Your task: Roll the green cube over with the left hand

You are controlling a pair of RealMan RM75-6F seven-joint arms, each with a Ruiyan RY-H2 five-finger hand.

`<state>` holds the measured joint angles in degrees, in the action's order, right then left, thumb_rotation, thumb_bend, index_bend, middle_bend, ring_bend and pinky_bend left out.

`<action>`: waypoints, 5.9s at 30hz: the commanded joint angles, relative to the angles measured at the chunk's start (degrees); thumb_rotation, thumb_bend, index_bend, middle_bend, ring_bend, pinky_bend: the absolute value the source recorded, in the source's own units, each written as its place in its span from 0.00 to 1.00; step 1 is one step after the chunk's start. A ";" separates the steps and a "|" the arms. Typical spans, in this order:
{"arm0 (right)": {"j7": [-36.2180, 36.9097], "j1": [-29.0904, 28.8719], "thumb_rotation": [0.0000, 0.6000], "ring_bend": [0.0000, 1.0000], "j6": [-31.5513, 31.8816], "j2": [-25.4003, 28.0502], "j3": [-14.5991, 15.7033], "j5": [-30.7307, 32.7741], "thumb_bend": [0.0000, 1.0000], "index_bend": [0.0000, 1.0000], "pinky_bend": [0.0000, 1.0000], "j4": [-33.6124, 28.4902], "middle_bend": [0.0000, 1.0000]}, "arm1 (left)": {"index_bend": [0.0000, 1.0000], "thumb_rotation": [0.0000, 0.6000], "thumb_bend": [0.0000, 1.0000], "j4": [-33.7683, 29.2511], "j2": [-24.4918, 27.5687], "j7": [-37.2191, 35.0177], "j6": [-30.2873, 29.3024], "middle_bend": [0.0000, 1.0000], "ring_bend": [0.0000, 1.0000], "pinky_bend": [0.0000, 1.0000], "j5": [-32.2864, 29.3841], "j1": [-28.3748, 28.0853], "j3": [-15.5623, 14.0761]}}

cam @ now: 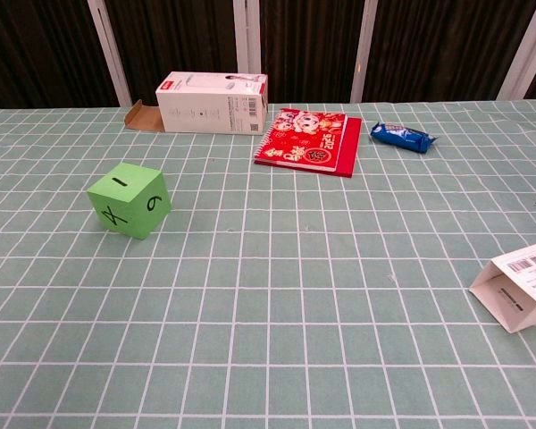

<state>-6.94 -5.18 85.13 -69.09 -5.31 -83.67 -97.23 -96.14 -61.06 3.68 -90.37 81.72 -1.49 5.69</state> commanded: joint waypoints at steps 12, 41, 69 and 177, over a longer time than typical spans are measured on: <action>-0.02 0.22 1.00 0.00 0.33 0.40 0.23 -0.40 0.19 0.08 0.02 -0.40 0.01 | 0.16 1.00 0.32 -0.26 0.09 -0.19 0.32 0.13 0.07 0.14 1.31 -0.26 -0.52; -2.37 -0.35 1.00 0.00 -1.98 -0.30 0.90 0.77 0.19 0.08 0.02 -0.65 0.01 | 0.14 1.00 0.86 -7.30 11.68 13.47 29.89 0.81 0.73 0.80 -0.15 -18.06 -1.14; -4.42 -0.99 1.00 0.00 -3.27 -1.24 0.57 2.70 0.19 0.08 0.02 0.37 0.01 | 0.11 1.00 0.88 -12.85 -1.88 36.88 46.08 0.81 0.74 0.82 -43.04 -47.94 3.46; -4.95 -1.69 1.00 0.00 -5.13 -1.36 0.23 6.08 0.19 0.08 0.02 0.77 0.01 | 0.13 1.00 0.91 -0.99 -11.35 41.23 36.39 0.82 0.75 0.82 -67.42 -62.43 -7.75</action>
<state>-11.90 -6.87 79.99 -70.45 -5.08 -77.59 -96.46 -97.23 -72.53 45.03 -53.99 14.22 -64.05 -1.99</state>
